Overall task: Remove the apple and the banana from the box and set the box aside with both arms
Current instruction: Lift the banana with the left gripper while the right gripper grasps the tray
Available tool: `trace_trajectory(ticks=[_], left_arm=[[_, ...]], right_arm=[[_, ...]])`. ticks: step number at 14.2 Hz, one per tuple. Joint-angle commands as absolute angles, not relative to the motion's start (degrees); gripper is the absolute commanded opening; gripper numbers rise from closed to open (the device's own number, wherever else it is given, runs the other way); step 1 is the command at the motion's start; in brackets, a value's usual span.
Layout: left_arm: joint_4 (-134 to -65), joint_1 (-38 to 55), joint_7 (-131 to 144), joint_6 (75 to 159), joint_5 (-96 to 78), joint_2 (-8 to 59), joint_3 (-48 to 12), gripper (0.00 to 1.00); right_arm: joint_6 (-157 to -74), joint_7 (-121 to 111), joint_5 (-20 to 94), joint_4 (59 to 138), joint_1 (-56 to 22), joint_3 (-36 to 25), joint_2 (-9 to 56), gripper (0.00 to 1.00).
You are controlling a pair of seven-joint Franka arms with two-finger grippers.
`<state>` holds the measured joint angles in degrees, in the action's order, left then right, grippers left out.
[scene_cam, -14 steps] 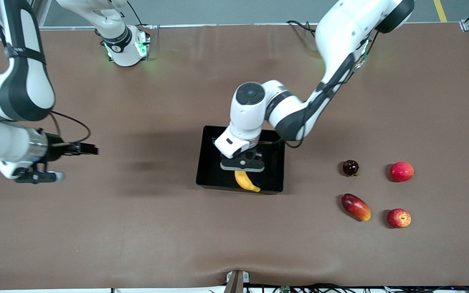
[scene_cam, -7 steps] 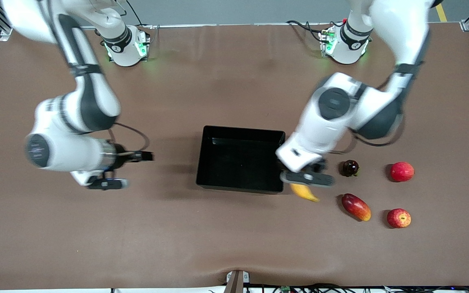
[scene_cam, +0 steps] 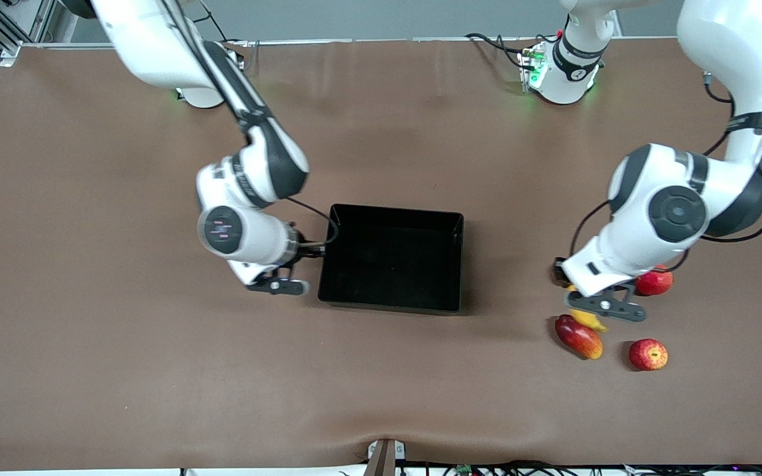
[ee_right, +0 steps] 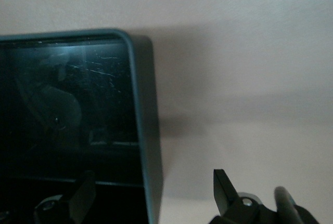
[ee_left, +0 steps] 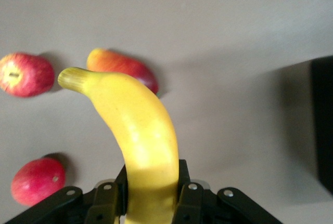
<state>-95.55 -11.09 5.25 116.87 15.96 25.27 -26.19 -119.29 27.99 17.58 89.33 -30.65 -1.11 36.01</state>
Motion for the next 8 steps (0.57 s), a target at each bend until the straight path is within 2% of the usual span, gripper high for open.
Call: trace_trajectory(ticks=[1, 2, 3, 4, 5, 6, 8], left_arm=[[-103.3, -14.8, 4.9, 120.9, 17.1, 21.2, -27.1, 0.00], [-105.1, -16.2, 4.8, 123.1, 17.2, 21.1, -27.2, 0.00], [-107.0, -17.6, 4.2, 126.0, 18.4, 20.8, -27.1, 0.00], [-108.6, -18.6, 3.1, 128.6, 20.5, 20.7, -27.1, 0.00], [-110.3, -20.3, 2.6, 131.1, 22.1, 20.9, -27.1, 0.00], [-111.4, -21.7, 2.6, 133.7, 22.2, 21.4, -27.2, 0.00], [-114.3, -22.9, 2.6, 139.6, 22.2, 23.1, -27.1, 0.00]], right_arm=[[-120.7, 33.4, 16.6, 88.4, -32.2, -1.8, 37.9, 1.00], [-120.1, 33.2, 16.6, 88.9, -32.0, -1.8, 38.0, 1.00], [-120.1, 33.2, 16.5, 90.1, -32.1, -1.8, 37.9, 0.73], [-120.1, 34.3, 16.8, 90.4, -32.2, -1.8, 37.9, 0.40], [-120.0, 36.0, 17.0, 90.4, -32.2, -1.7, 38.1, 0.18], [-119.7, 36.3, 17.3, 90.4, -32.0, -1.6, 38.0, 0.00], [-118.7, 36.3, 17.4, 89.8, -32.2, -1.6, 38.0, 0.00]])
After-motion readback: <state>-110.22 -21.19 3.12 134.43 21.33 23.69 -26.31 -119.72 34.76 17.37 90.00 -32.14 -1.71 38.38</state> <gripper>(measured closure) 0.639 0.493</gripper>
